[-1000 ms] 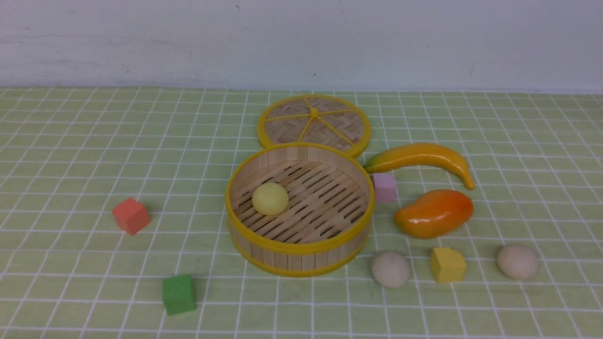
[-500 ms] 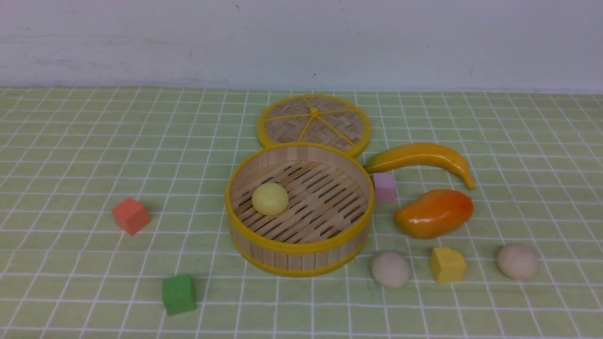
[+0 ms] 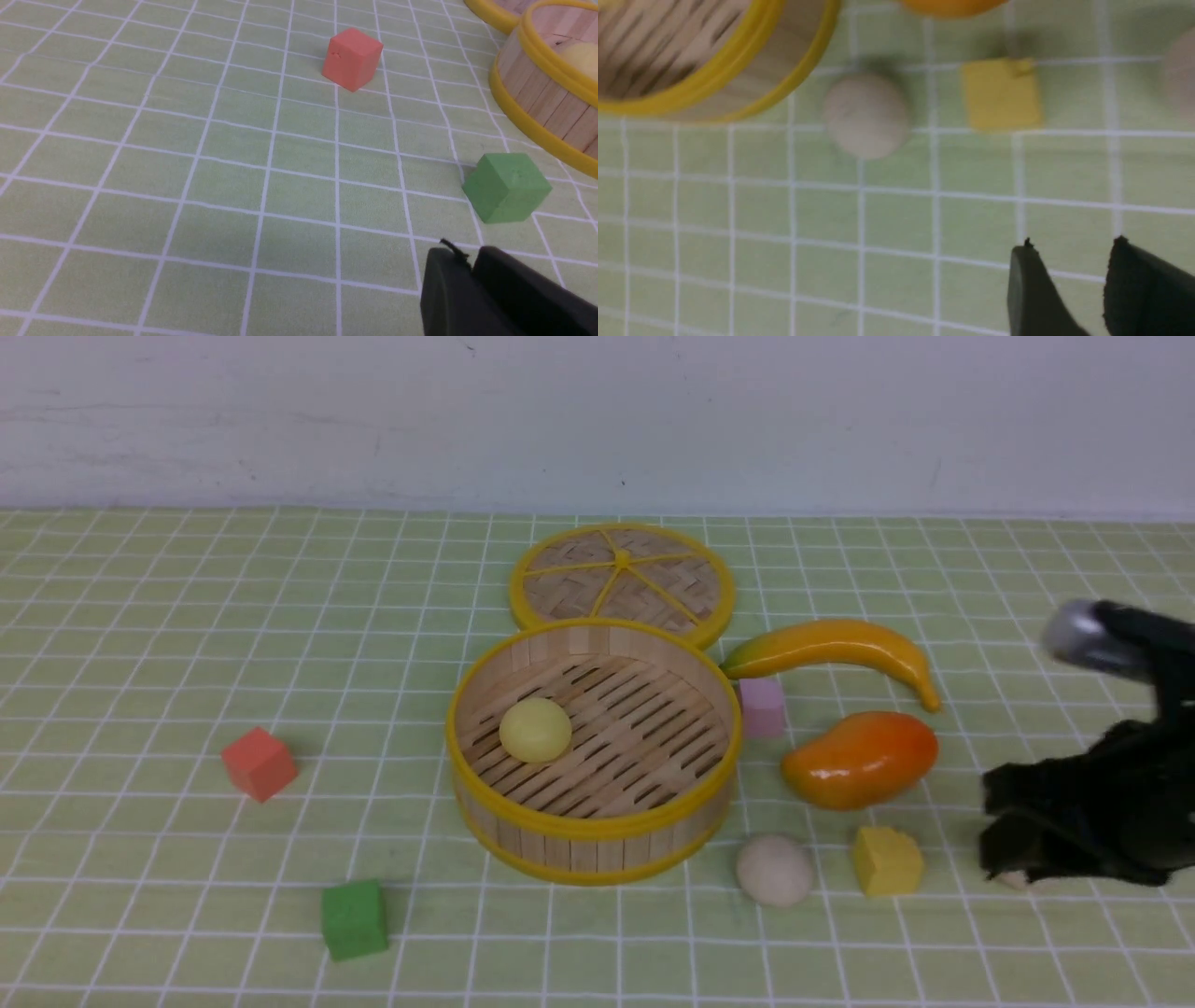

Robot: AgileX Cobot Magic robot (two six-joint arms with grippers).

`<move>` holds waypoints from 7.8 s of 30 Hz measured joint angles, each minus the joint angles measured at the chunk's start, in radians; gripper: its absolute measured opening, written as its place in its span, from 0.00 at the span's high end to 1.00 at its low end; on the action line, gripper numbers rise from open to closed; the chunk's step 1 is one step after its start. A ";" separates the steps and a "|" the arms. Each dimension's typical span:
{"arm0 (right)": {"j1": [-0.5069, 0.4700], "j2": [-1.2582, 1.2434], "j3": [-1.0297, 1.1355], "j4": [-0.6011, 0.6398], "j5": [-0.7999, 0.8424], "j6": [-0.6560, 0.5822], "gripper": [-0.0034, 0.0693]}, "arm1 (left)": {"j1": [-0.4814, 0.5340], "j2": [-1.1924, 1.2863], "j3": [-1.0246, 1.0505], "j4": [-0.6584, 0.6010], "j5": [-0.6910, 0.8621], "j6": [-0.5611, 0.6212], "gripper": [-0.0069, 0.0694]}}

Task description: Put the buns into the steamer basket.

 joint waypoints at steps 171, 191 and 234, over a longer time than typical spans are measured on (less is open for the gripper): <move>-0.133 0.490 -0.366 -0.299 0.138 0.255 0.95 | 0.000 0.000 0.001 0.002 0.000 0.003 0.67; -0.040 0.415 -0.673 0.420 0.108 -0.144 0.94 | 0.000 0.000 0.001 0.002 0.000 0.003 0.64; 0.067 0.549 -0.758 0.195 0.206 -0.256 0.54 | 0.000 0.000 0.001 0.003 0.000 0.003 0.60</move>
